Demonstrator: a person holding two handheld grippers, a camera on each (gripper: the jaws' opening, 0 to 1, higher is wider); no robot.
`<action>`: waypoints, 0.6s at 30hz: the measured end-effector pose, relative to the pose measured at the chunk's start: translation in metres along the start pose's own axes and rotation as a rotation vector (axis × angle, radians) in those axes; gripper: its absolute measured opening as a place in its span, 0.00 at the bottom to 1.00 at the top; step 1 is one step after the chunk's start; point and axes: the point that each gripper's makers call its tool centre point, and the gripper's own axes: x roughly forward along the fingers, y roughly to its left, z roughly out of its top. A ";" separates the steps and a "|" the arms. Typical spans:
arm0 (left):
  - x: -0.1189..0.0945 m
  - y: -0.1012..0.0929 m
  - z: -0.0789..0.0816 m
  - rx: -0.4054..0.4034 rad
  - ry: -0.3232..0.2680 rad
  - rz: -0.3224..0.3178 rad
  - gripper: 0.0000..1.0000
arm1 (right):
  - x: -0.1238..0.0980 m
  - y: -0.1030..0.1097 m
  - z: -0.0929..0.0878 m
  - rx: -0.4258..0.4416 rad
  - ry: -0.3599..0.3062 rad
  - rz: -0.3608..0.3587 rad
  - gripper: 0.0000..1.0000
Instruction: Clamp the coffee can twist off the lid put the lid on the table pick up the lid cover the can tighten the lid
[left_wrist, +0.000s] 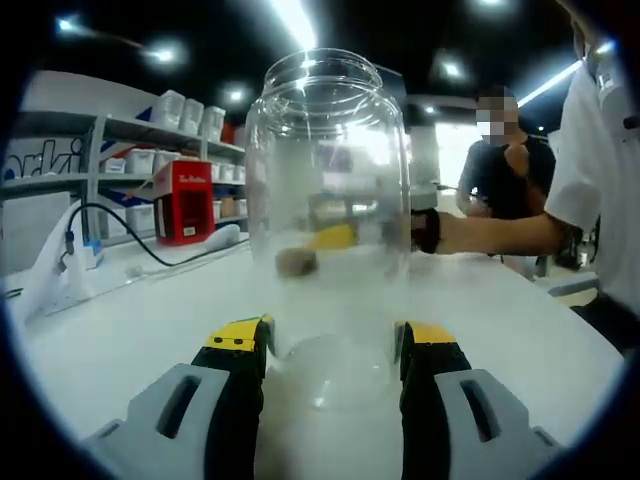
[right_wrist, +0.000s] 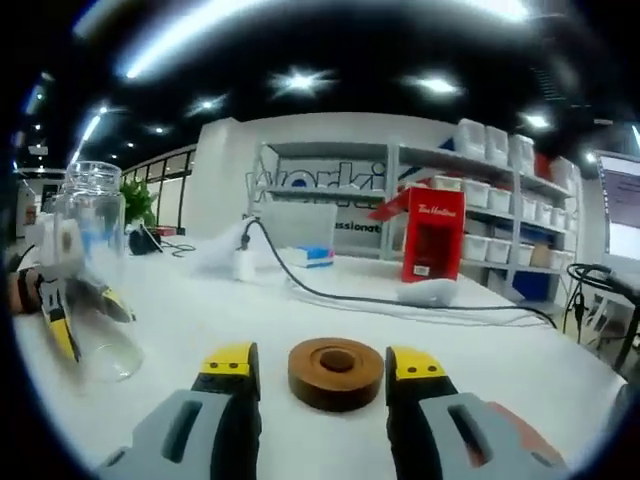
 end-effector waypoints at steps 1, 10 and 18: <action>0.000 0.000 0.000 0.000 0.000 0.000 0.45 | -0.001 0.001 -0.001 0.005 0.000 0.002 0.45; 0.000 0.000 0.000 0.000 0.000 0.001 0.45 | -0.006 0.003 -0.014 0.020 0.017 -0.009 0.44; 0.000 0.001 -0.001 0.000 0.000 0.000 0.45 | -0.006 0.005 -0.018 0.013 0.021 -0.014 0.46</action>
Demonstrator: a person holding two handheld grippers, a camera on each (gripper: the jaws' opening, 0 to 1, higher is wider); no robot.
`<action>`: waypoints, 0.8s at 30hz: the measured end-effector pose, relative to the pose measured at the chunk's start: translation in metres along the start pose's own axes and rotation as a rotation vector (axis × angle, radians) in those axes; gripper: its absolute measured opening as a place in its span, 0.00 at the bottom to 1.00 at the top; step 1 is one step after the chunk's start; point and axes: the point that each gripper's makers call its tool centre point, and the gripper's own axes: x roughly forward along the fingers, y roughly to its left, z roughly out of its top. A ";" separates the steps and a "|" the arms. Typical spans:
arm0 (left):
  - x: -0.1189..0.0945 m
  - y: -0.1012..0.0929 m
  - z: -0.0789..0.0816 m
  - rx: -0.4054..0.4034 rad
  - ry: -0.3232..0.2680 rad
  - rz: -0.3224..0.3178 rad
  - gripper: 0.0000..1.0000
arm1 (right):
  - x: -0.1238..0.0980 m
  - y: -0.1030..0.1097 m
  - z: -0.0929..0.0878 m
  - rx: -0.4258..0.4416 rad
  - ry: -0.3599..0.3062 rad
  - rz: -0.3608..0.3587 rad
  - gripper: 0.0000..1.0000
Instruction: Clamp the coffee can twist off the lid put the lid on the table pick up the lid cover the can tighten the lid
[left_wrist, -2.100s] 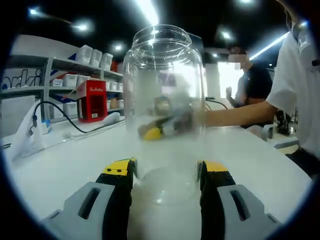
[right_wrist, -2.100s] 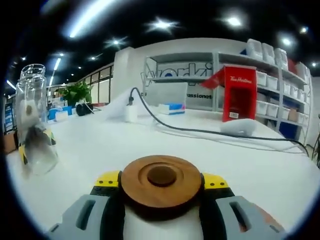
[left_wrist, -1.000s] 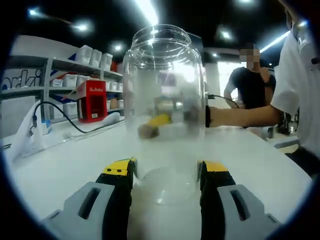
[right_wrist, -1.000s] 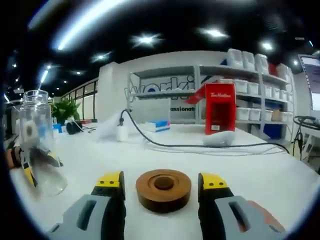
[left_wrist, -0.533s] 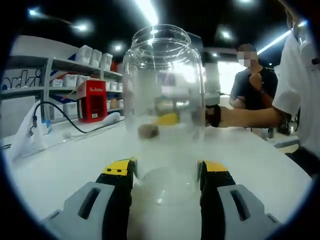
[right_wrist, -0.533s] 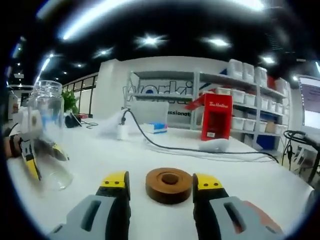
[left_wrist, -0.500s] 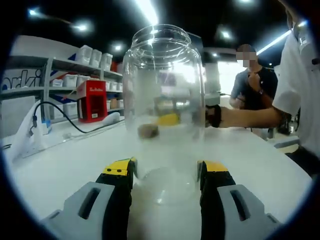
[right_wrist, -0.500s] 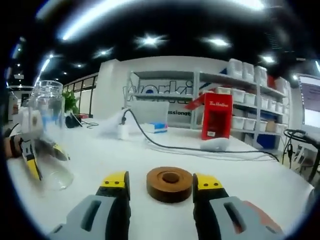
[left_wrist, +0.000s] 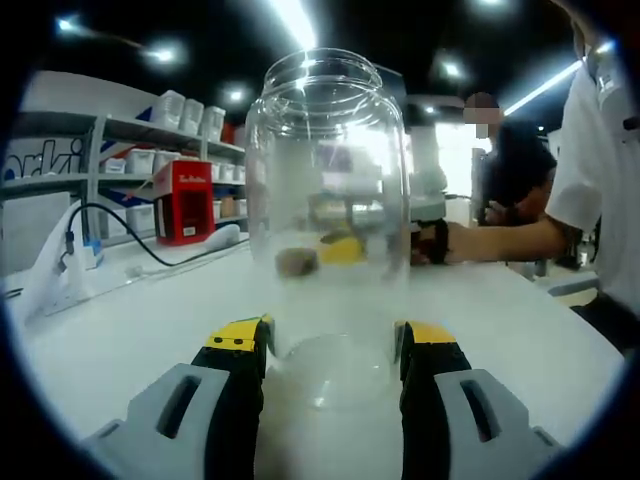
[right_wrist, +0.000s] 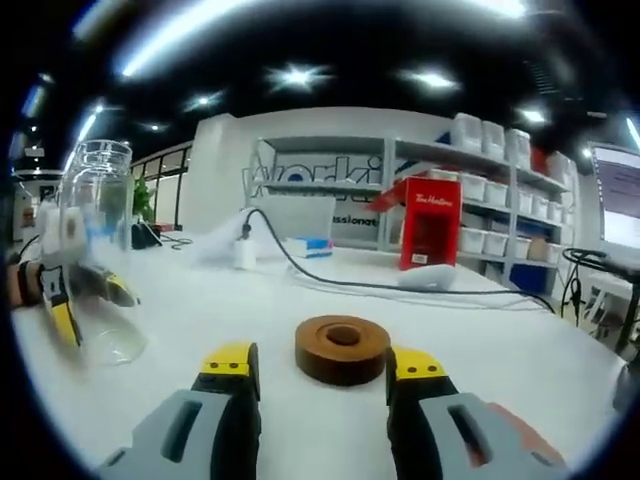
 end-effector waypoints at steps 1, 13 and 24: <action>0.000 0.000 0.000 0.000 0.000 0.000 0.45 | 0.001 0.000 -0.001 0.003 0.000 0.002 0.46; 0.001 0.000 0.000 0.000 0.000 0.000 0.45 | -0.002 -0.004 -0.004 0.027 0.006 -0.009 0.46; 0.000 0.000 0.000 0.000 0.001 0.001 0.45 | -0.003 -0.008 -0.005 0.033 0.014 -0.030 0.46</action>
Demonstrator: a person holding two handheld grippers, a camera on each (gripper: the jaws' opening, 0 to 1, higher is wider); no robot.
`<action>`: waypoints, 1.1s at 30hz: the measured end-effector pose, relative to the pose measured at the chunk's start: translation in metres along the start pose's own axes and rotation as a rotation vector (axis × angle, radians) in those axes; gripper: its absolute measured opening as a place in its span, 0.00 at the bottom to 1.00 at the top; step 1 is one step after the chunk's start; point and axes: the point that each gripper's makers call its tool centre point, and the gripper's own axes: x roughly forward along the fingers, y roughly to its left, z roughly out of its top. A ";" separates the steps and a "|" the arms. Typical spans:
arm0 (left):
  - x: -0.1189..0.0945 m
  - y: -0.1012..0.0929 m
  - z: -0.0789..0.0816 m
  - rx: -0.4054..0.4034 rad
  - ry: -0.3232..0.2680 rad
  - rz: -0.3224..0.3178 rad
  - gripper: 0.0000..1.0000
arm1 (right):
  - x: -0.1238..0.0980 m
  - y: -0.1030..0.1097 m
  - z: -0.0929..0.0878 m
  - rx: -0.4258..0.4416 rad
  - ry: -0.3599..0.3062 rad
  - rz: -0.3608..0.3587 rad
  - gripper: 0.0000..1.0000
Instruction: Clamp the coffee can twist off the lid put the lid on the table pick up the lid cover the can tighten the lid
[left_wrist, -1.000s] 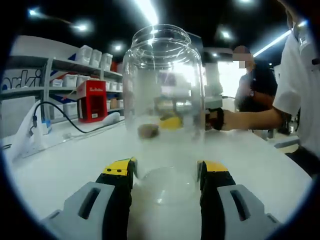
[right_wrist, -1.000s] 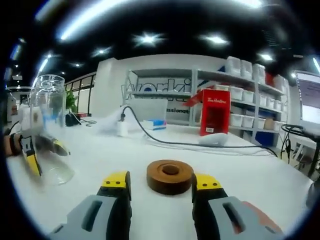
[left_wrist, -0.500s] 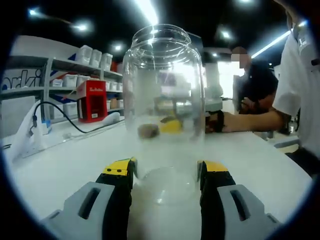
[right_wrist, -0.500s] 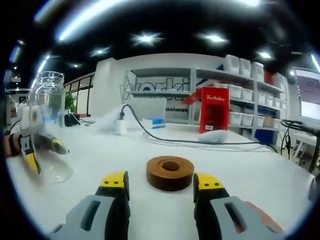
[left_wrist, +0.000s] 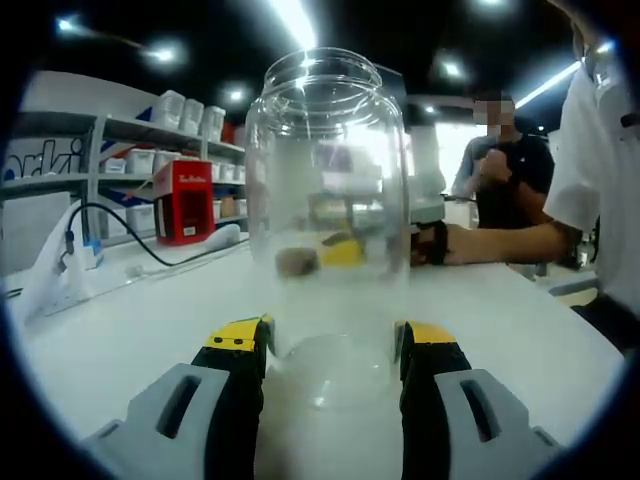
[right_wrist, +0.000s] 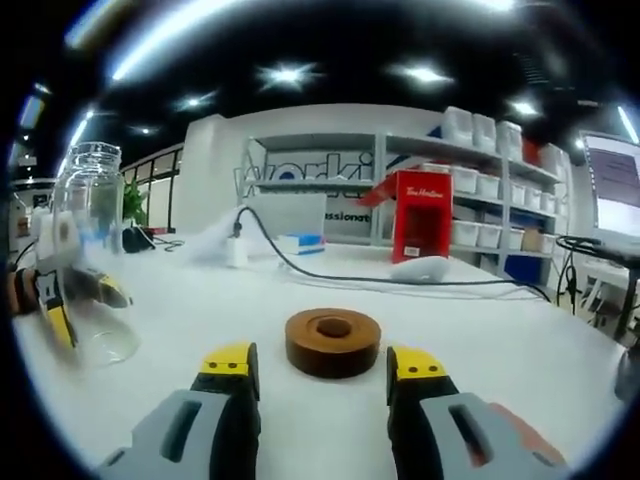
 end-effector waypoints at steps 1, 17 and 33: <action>0.000 0.000 0.000 0.000 0.000 0.000 0.45 | 0.000 0.001 0.000 -0.001 0.001 0.000 0.46; 0.000 0.001 -0.001 0.002 0.002 0.001 0.45 | -0.001 0.002 -0.003 -0.002 0.015 0.005 0.47; 0.000 0.001 -0.001 0.006 0.004 0.001 0.45 | 0.002 -0.001 -0.005 -0.002 0.020 0.005 0.47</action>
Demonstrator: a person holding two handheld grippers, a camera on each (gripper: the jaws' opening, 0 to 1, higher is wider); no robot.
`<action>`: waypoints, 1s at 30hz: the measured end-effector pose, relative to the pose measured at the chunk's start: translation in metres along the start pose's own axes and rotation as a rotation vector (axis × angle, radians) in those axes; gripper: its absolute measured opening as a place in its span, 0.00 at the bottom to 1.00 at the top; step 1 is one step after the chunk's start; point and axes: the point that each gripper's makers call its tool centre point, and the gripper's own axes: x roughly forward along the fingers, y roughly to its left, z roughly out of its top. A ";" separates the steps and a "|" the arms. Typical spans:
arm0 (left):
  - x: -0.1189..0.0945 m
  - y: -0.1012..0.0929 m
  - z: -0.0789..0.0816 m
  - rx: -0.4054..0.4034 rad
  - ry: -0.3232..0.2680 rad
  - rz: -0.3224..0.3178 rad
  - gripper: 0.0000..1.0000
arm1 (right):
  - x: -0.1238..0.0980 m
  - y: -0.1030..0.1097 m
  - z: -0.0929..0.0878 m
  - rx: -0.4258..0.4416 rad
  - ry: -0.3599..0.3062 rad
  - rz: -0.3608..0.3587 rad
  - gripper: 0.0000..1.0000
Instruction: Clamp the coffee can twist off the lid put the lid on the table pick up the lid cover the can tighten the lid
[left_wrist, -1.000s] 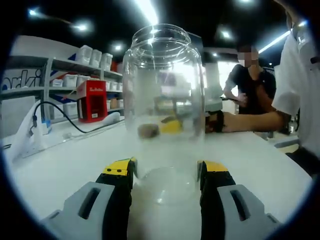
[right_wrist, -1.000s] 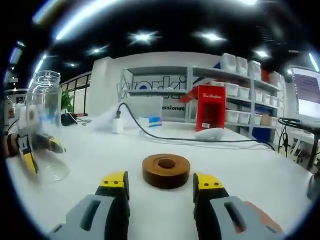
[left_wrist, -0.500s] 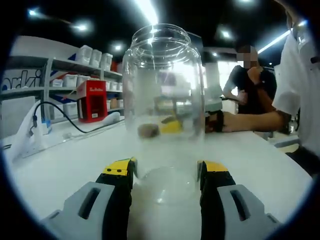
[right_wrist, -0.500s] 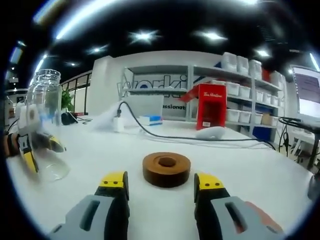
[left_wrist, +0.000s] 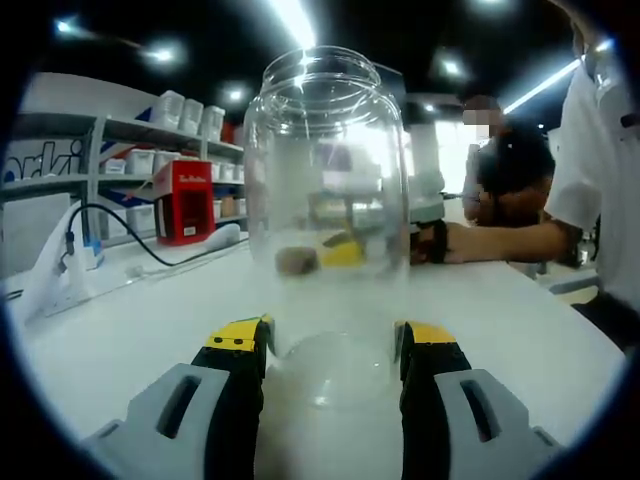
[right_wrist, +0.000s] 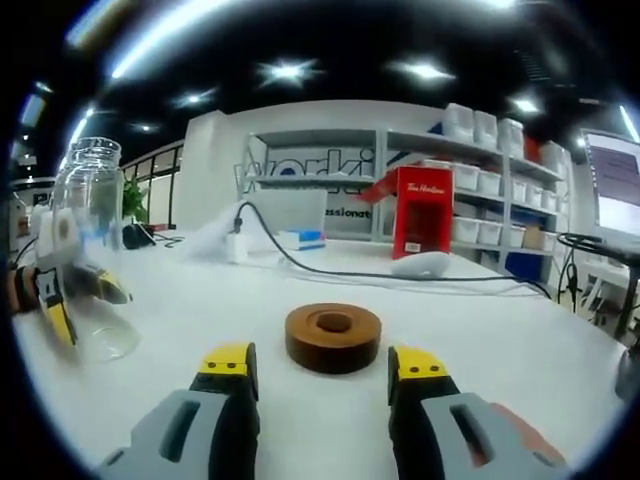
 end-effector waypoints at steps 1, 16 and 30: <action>0.000 0.000 0.000 0.000 0.000 0.000 0.45 | 0.000 0.000 0.000 -0.002 -0.002 -0.002 0.47; 0.000 -0.001 0.000 0.003 0.002 -0.001 0.45 | 0.000 -0.001 0.005 -0.010 -0.009 -0.005 0.45; 0.000 -0.004 0.001 0.005 0.003 -0.001 0.45 | 0.004 -0.003 0.010 -0.040 -0.004 -0.015 0.44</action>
